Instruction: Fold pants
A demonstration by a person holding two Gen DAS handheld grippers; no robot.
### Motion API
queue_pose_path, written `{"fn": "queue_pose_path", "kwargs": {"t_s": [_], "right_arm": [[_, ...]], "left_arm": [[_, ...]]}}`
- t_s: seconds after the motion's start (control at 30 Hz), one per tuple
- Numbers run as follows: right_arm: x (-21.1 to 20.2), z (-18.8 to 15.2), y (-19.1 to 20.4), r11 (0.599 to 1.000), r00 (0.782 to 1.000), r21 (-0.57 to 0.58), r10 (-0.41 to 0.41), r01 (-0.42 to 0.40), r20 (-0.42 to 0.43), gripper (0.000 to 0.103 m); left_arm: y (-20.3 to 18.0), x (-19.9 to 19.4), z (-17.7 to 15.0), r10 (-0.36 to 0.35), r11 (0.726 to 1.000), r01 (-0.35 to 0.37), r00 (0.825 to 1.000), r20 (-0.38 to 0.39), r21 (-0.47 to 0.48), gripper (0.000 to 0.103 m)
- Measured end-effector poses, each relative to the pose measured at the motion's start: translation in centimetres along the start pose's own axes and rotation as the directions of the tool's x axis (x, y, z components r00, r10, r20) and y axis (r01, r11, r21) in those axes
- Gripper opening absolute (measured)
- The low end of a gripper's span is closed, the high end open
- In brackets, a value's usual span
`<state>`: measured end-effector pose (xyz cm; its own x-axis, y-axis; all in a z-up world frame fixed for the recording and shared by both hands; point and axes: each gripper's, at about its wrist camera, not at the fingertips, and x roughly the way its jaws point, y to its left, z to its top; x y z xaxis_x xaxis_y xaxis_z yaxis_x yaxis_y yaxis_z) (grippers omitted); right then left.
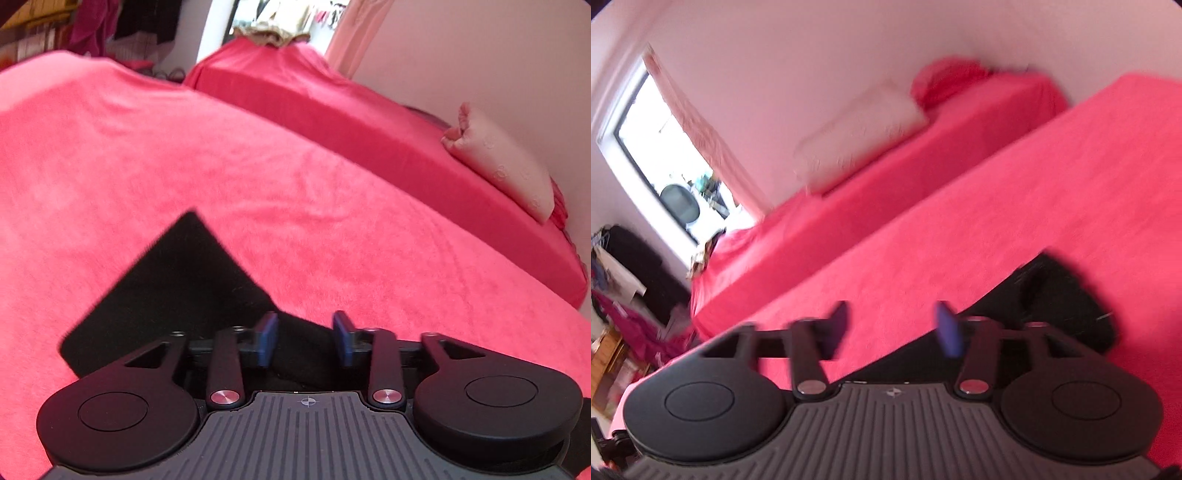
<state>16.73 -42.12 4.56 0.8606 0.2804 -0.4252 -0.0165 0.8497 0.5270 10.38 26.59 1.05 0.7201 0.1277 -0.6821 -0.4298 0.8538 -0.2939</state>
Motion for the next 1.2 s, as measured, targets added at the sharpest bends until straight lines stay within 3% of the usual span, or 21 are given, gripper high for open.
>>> {"fn": "queue_pose_path", "kwargs": {"t_s": [0.1, 0.17, 0.37, 0.43, 0.47, 0.5, 0.53, 0.7, 0.77, 0.8, 0.83, 0.87, 0.93, 0.97, 1.0, 1.03, 1.1, 1.13, 1.2], "right_arm": [[-3.6, 0.1, -1.3, 0.988, 0.988, -0.058, -0.142, 0.145, 0.057, 0.074], [-4.4, -0.6, -1.9, 0.969, 0.974, -0.102, -0.222, 0.226, 0.046, 0.074], [-1.5, -2.9, -2.6, 0.966, 0.973, -0.133, -0.229, 0.223, -0.031, 0.074], [0.6, -3.4, -2.1, 0.953, 0.963, -0.153, -0.268, 0.259, -0.035, 0.069], [1.4, -3.6, -1.7, 0.944, 0.957, -0.181, -0.287, 0.277, -0.031, 0.062], [2.1, -3.8, -1.3, 0.934, 0.954, -0.213, -0.299, 0.287, -0.027, 0.026], [2.6, -3.9, -0.8, 0.929, 0.953, -0.239, -0.3, 0.284, -0.034, 0.008], [0.4, -3.0, 1.2, 0.911, 0.956, -0.294, -0.254, 0.288, 0.148, 0.008], [2.1, -2.9, 0.2, 0.9, 0.947, -0.296, -0.316, 0.321, 0.064, 0.009], [3.3, -3.1, -0.5, 0.884, 0.929, -0.312, -0.37, 0.349, -0.009, 0.013], [3.7, -3.3, -1.2, 0.874, 0.912, -0.304, -0.408, 0.379, -0.038, 0.021], [2.9, -3.4, -1.4, 0.877, 0.911, -0.277, -0.413, 0.393, -0.013, 0.028], [0.4, -3.6, -0.4, 0.853, 0.883, -0.227, -0.456, 0.47, 0.114, 0.061], [-0.7, -3.9, 0.7, 0.841, 0.873, -0.238, -0.457, 0.486, 0.168, 0.067], [-1.2, -4.4, 2.0, 0.844, 0.885, -0.268, -0.428, 0.464, 0.185, 0.069], [-1.3, -5.0, 3.5, 0.856, 0.912, -0.317, -0.375, 0.409, 0.166, 0.069], [-0.6, -6.8, 7.7, 0.873, 0.974, -0.434, -0.217, 0.223, 0.064, 0.069], [0.0, -7.9, 10.0, 0.865, 0.991, -0.487, -0.134, 0.119, 0.005, 0.068], [1.7, -10.6, 15.9, 0.796, 0.992, -0.597, 0.033, -0.099, -0.12, 0.067]], "left_arm": [[0.0, -2.2, -0.1, 0.0, 1.0, 0.0, 0.998, 0.06, 0.0, 0.103], [-0.1, -3.5, -0.5, -0.003, 1.0, 0.003, 0.995, 0.097, -0.001, 0.103], [-1.3, -4.4, -1.6, -0.019, 1.0, 0.02, 0.995, 0.096, -0.012, 0.103], [-1.9, -4.7, -2.5, -0.038, 0.999, 0.039, 0.995, 0.091, -0.004, 0.103], [-2.0, -4.7, -3.1, -0.043, 0.999, 0.043, 0.995, 0.088, -0.003, 0.103], [-2.1, -4.6, -3.6, -0.046, 0.999, 0.046, 0.996, 0.081, 0.0, 0.103], [-2.2, -4.4, -4.1, -0.047, 0.999, 0.046, 0.996, 0.073, 0.006, 0.103], [-1.7, -3.7, -6.5, 0.0, 1.0, -0.002, 0.996, 0.089, 0.028, 0.103], [-1.2, -3.2, -7.1, 0.002, 1.0, -0.004, 0.996, 0.086, 0.024, 0.103], [-1.1, -2.8, -7.4, 0.008, 1.0, -0.01, 0.997, 0.076, 0.026, 0.103], [-0.9, -2.6, -7.5, 0.02, 0.999, -0.022, 0.997, 0.07, 0.032, 0.103], [-1.0, -2.5, -7.6, 0.027, 0.998, -0.031, 0.997, 0.072, 0.046, 0.103], [-1.4, -2.7, -7.6, 0.057, 0.995, -0.063, 0.995, 0.076, 0.077, 0.103], [-1.6, -2.7, -7.5, 0.085, 0.992, -0.092, 0.993, 0.079, 0.087, 0.103], [-1.7, -2.8, -7.4, 0.108, 0.989, -0.116, 0.99, 0.086, 0.093, 0.103], [-1.8, -2.9, -7.3, 0.123, 0.987, -0.132, 0.987, 0.1, 0.094, 0.103], [-1.6, -3.3, -7.2, 0.139, 0.986, -0.15, 0.981, 0.135, 0.072, 0.103], [-1.3, -3.4, -7.3, 0.139, 0.987, -0.149, 0.979, 0.149, 0.056, 0.103], [-0.6, -3.6, -7.8, 0.127, 0.991, -0.133, 0.98, 0.154, 0.029, 0.103]]}}
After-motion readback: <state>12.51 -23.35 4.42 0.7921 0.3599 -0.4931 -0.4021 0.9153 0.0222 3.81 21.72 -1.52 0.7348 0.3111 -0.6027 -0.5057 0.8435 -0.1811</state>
